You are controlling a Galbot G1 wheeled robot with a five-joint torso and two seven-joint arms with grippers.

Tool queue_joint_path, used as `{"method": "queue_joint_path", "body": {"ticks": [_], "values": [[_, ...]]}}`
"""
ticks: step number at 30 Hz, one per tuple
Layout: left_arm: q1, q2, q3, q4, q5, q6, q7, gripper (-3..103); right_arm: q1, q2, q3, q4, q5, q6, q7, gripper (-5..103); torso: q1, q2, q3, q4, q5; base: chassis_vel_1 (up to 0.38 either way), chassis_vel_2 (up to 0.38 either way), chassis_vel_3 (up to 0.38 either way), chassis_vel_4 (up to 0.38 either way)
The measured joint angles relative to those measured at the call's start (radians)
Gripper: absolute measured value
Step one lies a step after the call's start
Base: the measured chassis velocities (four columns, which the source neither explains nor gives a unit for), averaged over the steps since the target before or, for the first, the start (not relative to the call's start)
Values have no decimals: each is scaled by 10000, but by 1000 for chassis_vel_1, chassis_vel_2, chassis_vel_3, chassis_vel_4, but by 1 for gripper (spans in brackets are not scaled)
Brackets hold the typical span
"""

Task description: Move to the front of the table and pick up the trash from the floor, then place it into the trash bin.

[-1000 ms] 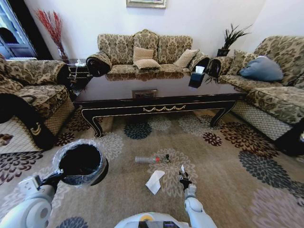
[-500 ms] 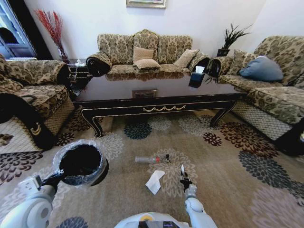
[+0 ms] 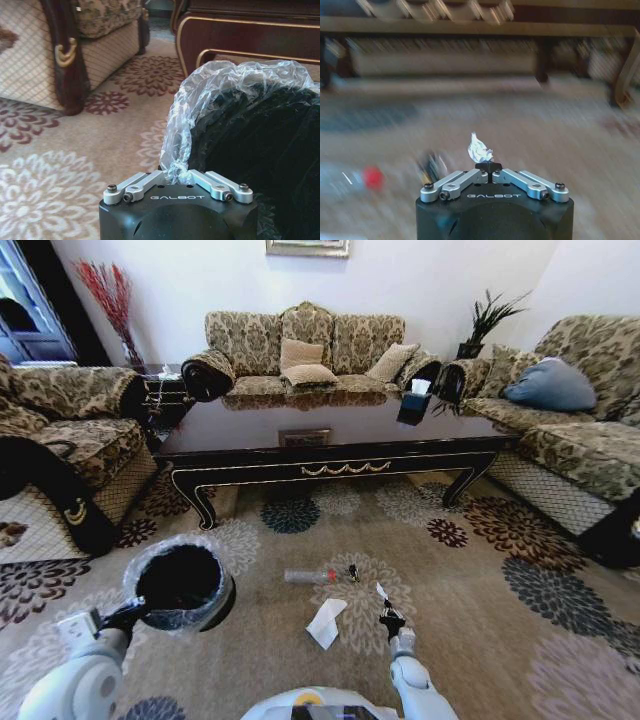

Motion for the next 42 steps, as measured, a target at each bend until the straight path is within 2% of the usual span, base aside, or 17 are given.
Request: {"method": "queue_joint_path", "body": {"ticks": [2, 3, 5, 8, 12, 14, 17, 27, 42], "values": [[-54, -42, 263, -6, 138, -1, 95, 2, -200, -139, -159, 919, -20, 656, -821, 0, 0, 0, 0, 0, -1, 0, 0, 0, 0], [-54, -42, 263, -6, 138, -1, 95, 2, -200, -139, -159, 919, -20, 656, -821, 0, 0, 0, 0, 0, -1, 0, 0, 0, 0], [-108, -48, 526, 4, 201, 0, 140, 2, -373, -319, -506, 1786, 151, 1172, -1517, 0, 0, 0, 0, 1, -1, 0, 0, 0, 0], [-196, -56, 806, 45, 205, 0, 147, 2, -482, -516, -959, 2466, 506, 1466, -1953, 0, 0, 0, 0, 1, -1, 0, 0, 0, 0], [-453, -64, 1451, 251, 262, -1, 232, 2, -632, -895, -2105, 3686, 1193, 1926, -2741, 0, 0, 0, 0, 1, -1, 0, 0, 0, 0], [-511, -70, 1608, 331, 346, -6, 311, 2, -658, -949, -2304, 3839, 1112, 2023, -2847, 0, 0, 0, 0, 1, 0, 0, 0, 0, 0], [-615, -167, 2030, 611, 754, -184, 600, 2, -691, -1038, -2564, 3946, 451, 2440, -3504, 0, 0, 0, 0, 0, -1, 0, 0, 0, 0], [-1014, -493, 2994, 1506, 1140, -666, 918, 2, -839, -1329, -3135, 4319, 242, 2837, -4535, 0, 0, 0, 0, 0, 0, 0, 0, 0, 0], [-1301, -945, 4066, 2400, 1793, -1370, 1255, 2, -795, -1427, -3650, 3976, -682, 3168, -5196, 0, 0, 0, 0, 1, -1, 0, 0, 0, 0]]}}
